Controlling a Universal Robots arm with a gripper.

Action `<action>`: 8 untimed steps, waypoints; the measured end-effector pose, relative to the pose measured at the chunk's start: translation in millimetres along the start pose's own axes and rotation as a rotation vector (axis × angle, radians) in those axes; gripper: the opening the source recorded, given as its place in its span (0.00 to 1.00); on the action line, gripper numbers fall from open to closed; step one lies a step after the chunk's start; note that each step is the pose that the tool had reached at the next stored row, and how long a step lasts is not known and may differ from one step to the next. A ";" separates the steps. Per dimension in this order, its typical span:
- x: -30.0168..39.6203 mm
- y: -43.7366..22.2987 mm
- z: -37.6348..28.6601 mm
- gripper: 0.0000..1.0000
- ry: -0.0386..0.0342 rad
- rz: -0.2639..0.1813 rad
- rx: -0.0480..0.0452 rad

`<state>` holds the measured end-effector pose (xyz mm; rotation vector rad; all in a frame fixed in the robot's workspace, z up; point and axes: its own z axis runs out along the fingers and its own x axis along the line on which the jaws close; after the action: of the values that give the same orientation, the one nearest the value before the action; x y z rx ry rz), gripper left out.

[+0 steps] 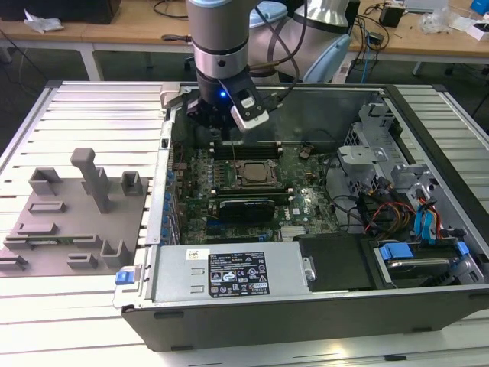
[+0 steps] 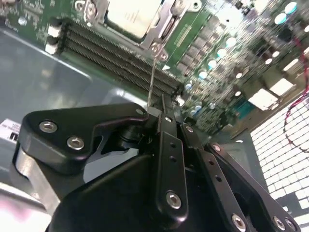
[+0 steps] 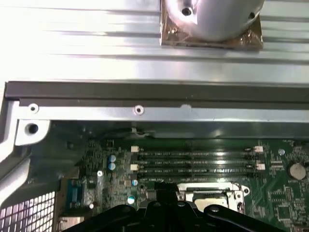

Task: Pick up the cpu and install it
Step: 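Install the first cpu locking lever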

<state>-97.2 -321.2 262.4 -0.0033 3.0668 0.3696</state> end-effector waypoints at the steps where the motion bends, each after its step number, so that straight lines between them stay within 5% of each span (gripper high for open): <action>1: 0.0 0.0 0.0 0.11 0.0000 0.000 -0.0026; 4: -2.3 -0.1 0.3 0.11 0.0000 0.000 -0.0028; 8: -17.0 -0.9 1.3 0.11 0.0007 0.000 -0.0028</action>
<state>-80.1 -321.8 261.8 -0.0029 3.0670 0.3740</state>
